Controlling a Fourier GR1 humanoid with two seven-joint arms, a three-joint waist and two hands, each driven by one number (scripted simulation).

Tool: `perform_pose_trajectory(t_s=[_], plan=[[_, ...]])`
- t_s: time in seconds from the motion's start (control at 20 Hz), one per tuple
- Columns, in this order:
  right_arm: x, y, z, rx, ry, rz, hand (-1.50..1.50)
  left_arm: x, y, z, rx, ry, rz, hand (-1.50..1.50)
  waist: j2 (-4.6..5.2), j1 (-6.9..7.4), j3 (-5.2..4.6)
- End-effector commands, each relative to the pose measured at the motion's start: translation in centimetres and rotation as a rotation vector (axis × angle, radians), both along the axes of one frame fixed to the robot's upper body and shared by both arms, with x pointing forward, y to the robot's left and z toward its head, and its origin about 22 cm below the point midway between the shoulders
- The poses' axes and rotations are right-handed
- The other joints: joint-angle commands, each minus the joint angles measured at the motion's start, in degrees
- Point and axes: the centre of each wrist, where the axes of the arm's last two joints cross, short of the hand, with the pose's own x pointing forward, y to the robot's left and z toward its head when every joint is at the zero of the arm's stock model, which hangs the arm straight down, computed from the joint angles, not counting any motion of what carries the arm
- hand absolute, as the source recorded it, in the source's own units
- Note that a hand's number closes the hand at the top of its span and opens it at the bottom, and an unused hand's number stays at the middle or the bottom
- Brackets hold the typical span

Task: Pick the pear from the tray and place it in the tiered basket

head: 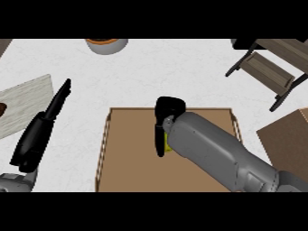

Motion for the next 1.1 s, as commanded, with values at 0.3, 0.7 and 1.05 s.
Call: perform_pose_trajectory(t_s=[0.3,0.7,1.05], plan=[[0.0,-0.7,-2.5,0.062,0.048,-0.062,1.50,-0.6,-1.1,0.0,-0.007,-0.002,0.009,0.00,0.04,0.04,0.03],[-0.8,0.0,-2.7,0.060,-0.116,0.076,1.50,0.9,-1.3,0.3,-0.009,0.009,0.004,0.00,0.09,0.02,0.02],[4.2,-17.7,1.8,-0.168,-0.325,-0.285,1.50,-0.7,2.2,-0.9,0.000,0.050,0.132,0.00,-2.51,-8.36,0.01]])
